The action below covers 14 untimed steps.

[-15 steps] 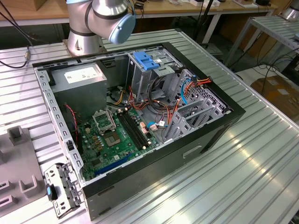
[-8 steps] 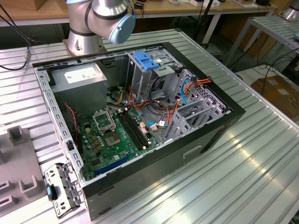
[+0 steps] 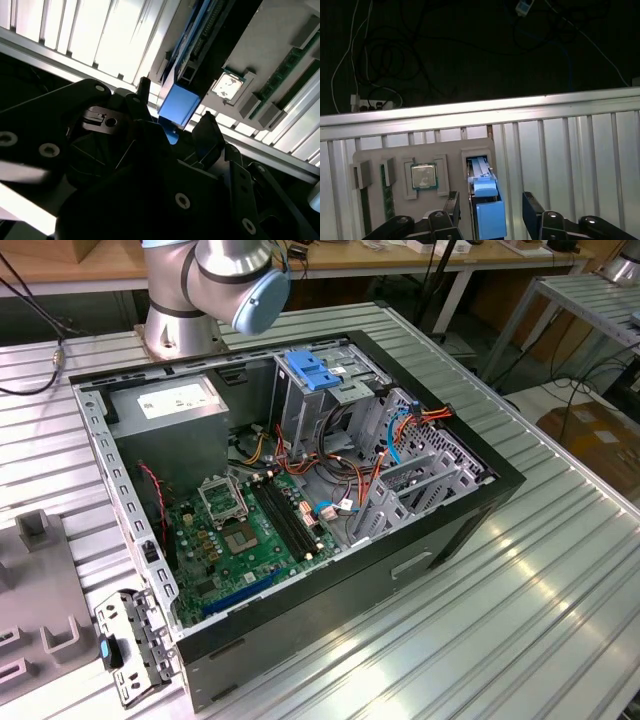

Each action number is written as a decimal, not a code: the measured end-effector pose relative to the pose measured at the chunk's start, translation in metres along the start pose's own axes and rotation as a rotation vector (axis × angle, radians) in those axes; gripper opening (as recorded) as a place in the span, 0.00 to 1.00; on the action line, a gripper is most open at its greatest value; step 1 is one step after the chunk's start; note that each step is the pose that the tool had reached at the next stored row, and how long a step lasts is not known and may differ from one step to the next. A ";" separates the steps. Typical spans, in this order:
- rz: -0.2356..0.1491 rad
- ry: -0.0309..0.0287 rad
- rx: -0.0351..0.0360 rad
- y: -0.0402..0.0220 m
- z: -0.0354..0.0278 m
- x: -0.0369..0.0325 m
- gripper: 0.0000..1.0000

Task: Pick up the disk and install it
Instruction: 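Pick up the disk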

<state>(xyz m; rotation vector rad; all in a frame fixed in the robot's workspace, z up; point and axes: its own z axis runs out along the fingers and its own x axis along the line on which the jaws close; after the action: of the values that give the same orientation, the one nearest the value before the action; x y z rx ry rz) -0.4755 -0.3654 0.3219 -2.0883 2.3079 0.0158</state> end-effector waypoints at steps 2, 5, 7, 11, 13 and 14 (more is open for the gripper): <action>0.000 0.0001 -0.0001 0.0000 0.0000 0.0000 0.62; 0.000 -0.0001 0.0002 -0.0002 0.0004 -0.0001 0.62; 0.000 0.0000 0.0004 -0.0017 0.0027 -0.0002 0.62; 0.000 0.0006 0.0000 -0.0017 0.0110 0.0001 0.62; 0.000 0.0006 -0.0008 -0.0018 0.0147 0.0002 0.62; 0.000 0.0007 -0.0017 -0.0021 0.0171 0.0002 0.62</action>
<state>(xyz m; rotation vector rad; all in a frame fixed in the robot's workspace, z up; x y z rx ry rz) -0.4732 -0.3654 0.3048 -2.0898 2.3088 0.0171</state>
